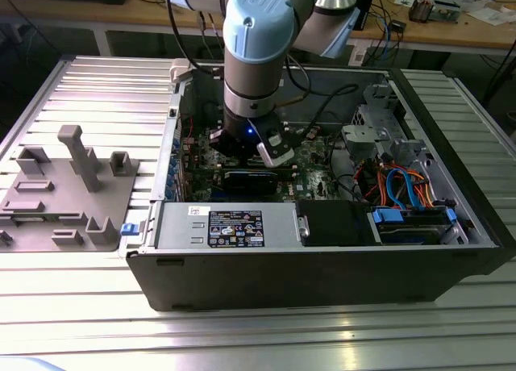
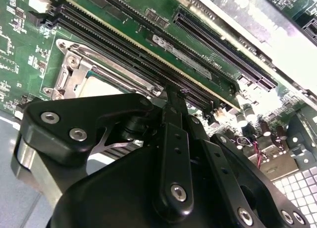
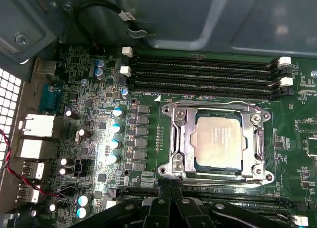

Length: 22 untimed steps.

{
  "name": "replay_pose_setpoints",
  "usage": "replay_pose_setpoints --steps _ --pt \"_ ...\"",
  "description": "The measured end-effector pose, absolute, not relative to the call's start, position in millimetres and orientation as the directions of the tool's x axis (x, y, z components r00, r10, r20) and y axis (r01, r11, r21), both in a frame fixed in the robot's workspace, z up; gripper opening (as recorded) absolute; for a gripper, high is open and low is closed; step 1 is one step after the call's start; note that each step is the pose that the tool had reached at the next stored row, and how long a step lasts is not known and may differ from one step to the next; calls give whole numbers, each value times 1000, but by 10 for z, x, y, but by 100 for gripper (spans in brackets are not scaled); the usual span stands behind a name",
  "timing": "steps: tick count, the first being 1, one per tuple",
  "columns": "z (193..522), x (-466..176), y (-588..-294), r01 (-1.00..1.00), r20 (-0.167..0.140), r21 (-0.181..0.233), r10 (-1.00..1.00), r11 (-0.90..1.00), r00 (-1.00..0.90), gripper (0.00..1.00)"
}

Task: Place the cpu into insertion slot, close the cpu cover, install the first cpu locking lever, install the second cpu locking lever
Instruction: 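Install the second cpu locking lever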

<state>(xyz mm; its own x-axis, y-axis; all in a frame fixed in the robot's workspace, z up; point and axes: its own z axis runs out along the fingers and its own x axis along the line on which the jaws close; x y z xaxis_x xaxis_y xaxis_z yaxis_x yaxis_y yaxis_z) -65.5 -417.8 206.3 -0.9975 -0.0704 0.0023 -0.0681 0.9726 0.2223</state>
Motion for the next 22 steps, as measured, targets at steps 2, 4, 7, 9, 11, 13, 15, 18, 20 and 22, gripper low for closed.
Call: replay_pose_setpoints --steps 2,4,7,9,11,13,15,18,20,22 --pt "2057 -657 -4179 -68 2 225 -71 972 -998 11" --pt "2052 -662 -4179 -68 2 226 -70 972 -998 11" --pt "2043 -670 -4179 -68 2 230 -70 971 -998 11" --pt "2037 -672 -4178 -68 2 234 -70 970 -998 11" --pt "2036 -672 -4175 -68 1 235 -70 970 -998 11" --pt "2035 -671 -4169 -68 1 236 -70 969 -998 11" --pt "2035 -672 -4167 -68 1 241 -70 968 -998 11" --pt "2034 -674 -4167 -68 0 252 -70 965 -998 11" --pt "2031 -675 -4167 -68 0 257 -70 964 -998 11" --pt "2027 -677 -4166 -68 -1 262 -70 963 -998 11"
